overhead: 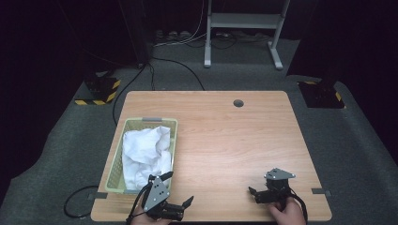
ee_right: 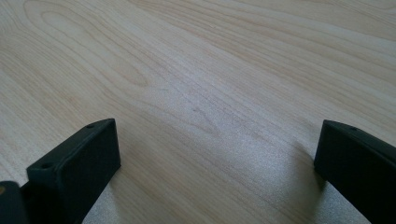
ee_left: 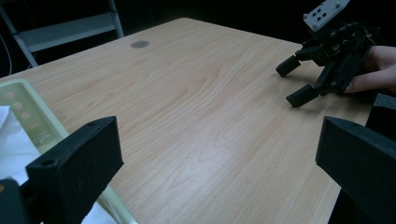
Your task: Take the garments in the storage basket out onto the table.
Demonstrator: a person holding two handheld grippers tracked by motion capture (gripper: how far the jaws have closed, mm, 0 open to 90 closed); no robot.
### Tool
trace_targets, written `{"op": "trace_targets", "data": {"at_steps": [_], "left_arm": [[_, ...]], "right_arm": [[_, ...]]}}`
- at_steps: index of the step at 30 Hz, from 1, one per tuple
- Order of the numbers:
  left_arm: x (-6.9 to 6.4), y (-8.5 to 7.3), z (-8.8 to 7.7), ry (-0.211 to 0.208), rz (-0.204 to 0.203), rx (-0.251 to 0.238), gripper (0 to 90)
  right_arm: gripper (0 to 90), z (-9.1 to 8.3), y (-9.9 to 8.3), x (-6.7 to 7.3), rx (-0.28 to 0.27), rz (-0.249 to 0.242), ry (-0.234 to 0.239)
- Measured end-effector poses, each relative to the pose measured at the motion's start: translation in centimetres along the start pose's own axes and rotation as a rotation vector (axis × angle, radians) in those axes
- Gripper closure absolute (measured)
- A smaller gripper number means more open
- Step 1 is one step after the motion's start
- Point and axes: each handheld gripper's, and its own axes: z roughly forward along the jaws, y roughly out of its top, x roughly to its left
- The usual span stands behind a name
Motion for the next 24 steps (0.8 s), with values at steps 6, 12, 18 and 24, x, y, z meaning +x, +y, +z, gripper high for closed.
{"op": "trace_targets", "data": {"at_steps": [6, 12, 18, 24], "left_arm": [[0.5, 0.0, -0.5, 0.018, -0.014, -0.01, 0.6], [1.1, 0.0, -1.1, 0.038, -0.026, -0.02, 0.6], [1.7, -0.1, -1.8, 0.061, -0.036, -0.027, 0.7], [2.3, -0.2, -2.4, 0.083, -0.047, -0.028, 0.6]], "right_arm": [[0.0, 0.0, 0.0, 0.0, 0.0, 0.0, 0.0], [0.0, 0.0, 0.0, 0.0, 0.0, 0.0, 0.0], [0.0, 0.0, 0.0, 0.0, 0.0, 0.0, 0.0], [0.0, 0.0, 0.0, 0.0, 0.0, 0.0, 0.0]]}}
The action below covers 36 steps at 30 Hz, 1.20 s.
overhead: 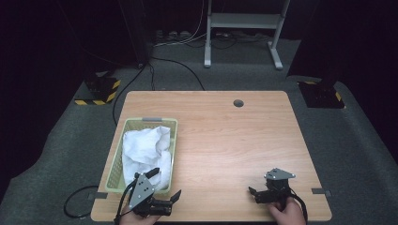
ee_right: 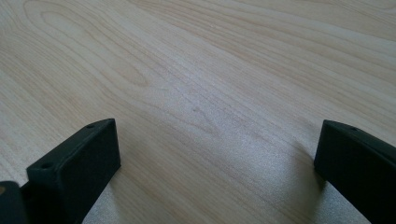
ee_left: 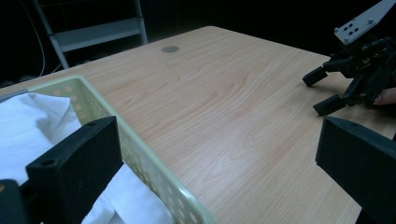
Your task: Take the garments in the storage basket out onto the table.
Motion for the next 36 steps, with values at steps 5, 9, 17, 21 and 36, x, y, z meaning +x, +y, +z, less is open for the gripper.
{"op": "trace_targets", "data": {"at_steps": [5, 9, 17, 21, 36], "left_arm": [[0.5, -0.1, -0.4, 0.017, -0.008, 0.0, 0.6], [1.2, -0.3, -0.9, 0.038, -0.018, -0.003, 0.6], [2.3, -0.5, -1.9, 0.074, -0.039, -0.013, 0.7], [3.0, -0.6, -2.7, 0.094, -0.052, -0.023, 0.7], [4.6, -1.0, -4.3, 0.158, -0.079, -0.027, 0.7]], "right_arm": [[0.0, 0.0, 0.0, 0.0, 0.0, 0.0, 0.0], [0.0, 0.0, 0.0, 0.0, 0.0, 0.0, 0.0], [0.0, 0.0, 0.0, 0.0, 0.0, 0.0, 0.0], [0.0, 0.0, 0.0, 0.0, 0.0, 0.0, 0.0], [0.0, 0.0, 0.0, 0.0, 0.0, 0.0, 0.0]]}}
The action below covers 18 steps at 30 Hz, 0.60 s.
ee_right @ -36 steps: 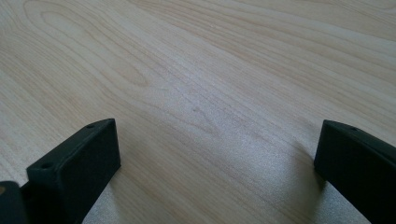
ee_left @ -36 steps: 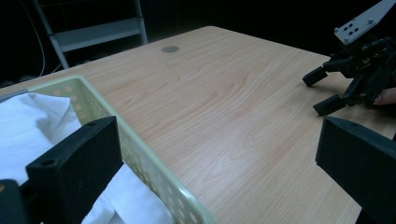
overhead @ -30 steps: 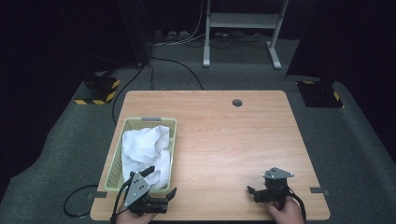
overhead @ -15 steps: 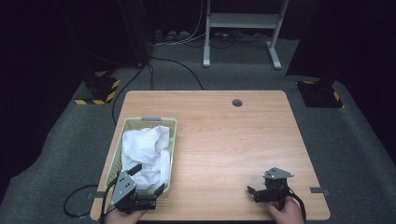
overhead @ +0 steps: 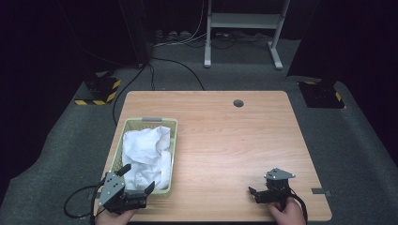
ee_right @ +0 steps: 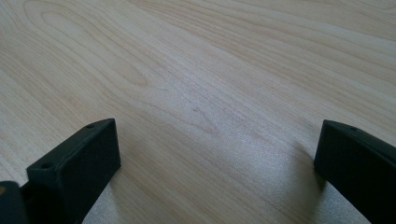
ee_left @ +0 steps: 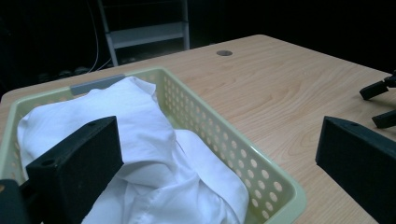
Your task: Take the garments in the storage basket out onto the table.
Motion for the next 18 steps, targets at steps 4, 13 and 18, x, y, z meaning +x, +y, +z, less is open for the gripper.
{"op": "trace_targets", "data": {"at_steps": [4, 13, 18], "left_arm": [[0.4, -0.11, -0.24, 0.019, -0.009, 0.0, 0.6], [0.87, -0.46, -0.15, 0.064, -0.04, 0.003, 0.6], [1.06, -0.38, 0.19, 0.078, -0.068, 0.021, 0.6]], "right_arm": [[0.0, 0.0, 0.0, 0.0, 0.0, 0.0, 0.0], [0.0, 0.0, 0.0, 0.0, 0.0, 0.0, 0.0], [0.0, 0.0, 0.0, 0.0, 0.0, 0.0, 0.0]]}}
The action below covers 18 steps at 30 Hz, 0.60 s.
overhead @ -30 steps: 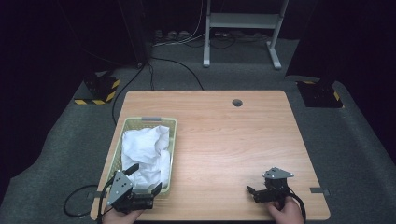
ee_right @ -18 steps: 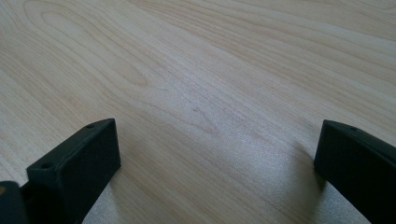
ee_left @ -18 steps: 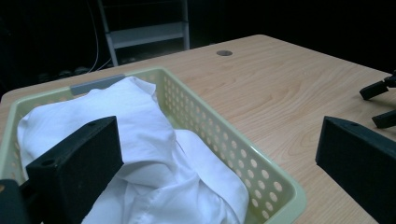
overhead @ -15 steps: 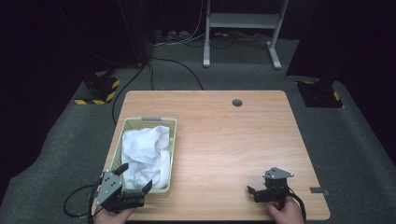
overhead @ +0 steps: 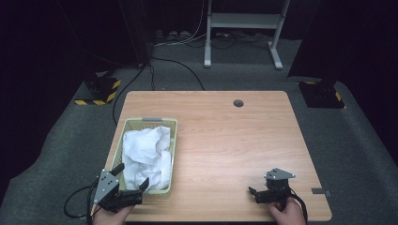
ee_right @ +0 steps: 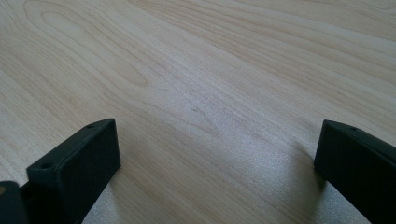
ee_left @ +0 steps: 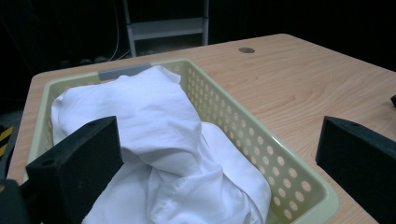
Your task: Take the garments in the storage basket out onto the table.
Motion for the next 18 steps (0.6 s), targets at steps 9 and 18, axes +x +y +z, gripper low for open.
{"op": "trace_targets", "data": {"at_steps": [9, 18], "left_arm": [[1.2, 0.8, 1.0, 0.025, -0.019, 0.066, 0.7], [2.0, 1.5, 2.4, 0.044, -0.016, 0.144, 0.5]], "right_arm": [[0.0, 0.0, 0.0, 0.0, 0.0, 0.0, 0.0], [0.0, 0.0, 0.0, 0.0, -0.001, -0.003, 0.0]]}}
